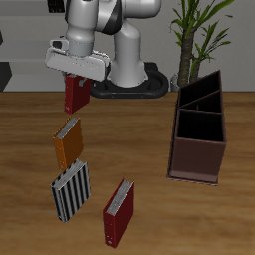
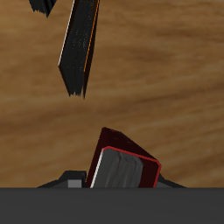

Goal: Place the right red book into the left desk caddy's front compartment and place the orange book into the left desk caddy's left compartment and place the striped book into the left desk caddy's left compartment

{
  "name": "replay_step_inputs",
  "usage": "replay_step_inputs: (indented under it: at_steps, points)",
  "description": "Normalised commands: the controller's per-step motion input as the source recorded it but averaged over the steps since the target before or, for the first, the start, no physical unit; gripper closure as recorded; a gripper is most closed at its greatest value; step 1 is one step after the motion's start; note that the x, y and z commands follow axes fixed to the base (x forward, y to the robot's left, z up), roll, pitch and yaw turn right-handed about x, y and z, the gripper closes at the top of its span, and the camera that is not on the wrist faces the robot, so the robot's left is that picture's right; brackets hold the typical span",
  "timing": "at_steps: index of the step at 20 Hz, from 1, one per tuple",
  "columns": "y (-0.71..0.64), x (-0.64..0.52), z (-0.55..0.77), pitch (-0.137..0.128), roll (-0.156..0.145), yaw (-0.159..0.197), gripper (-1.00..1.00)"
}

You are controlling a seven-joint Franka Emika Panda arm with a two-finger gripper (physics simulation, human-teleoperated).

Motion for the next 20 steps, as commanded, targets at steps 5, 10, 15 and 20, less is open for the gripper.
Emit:
replay_step_inputs:
  at_steps: [5, 10, 15, 20]
  points:
    - [0.49, -0.14, 0.17, 0.002, -0.006, -0.013, 1.00]
    - [0.45, -0.01, 0.08, -0.006, 0.032, 0.000, 1.00]
    - [0.62, 0.01, 0.08, -0.033, 0.022, 0.018, 1.00]
    - [0.57, 0.00, 0.03, 0.002, 0.033, 0.031, 1.00]
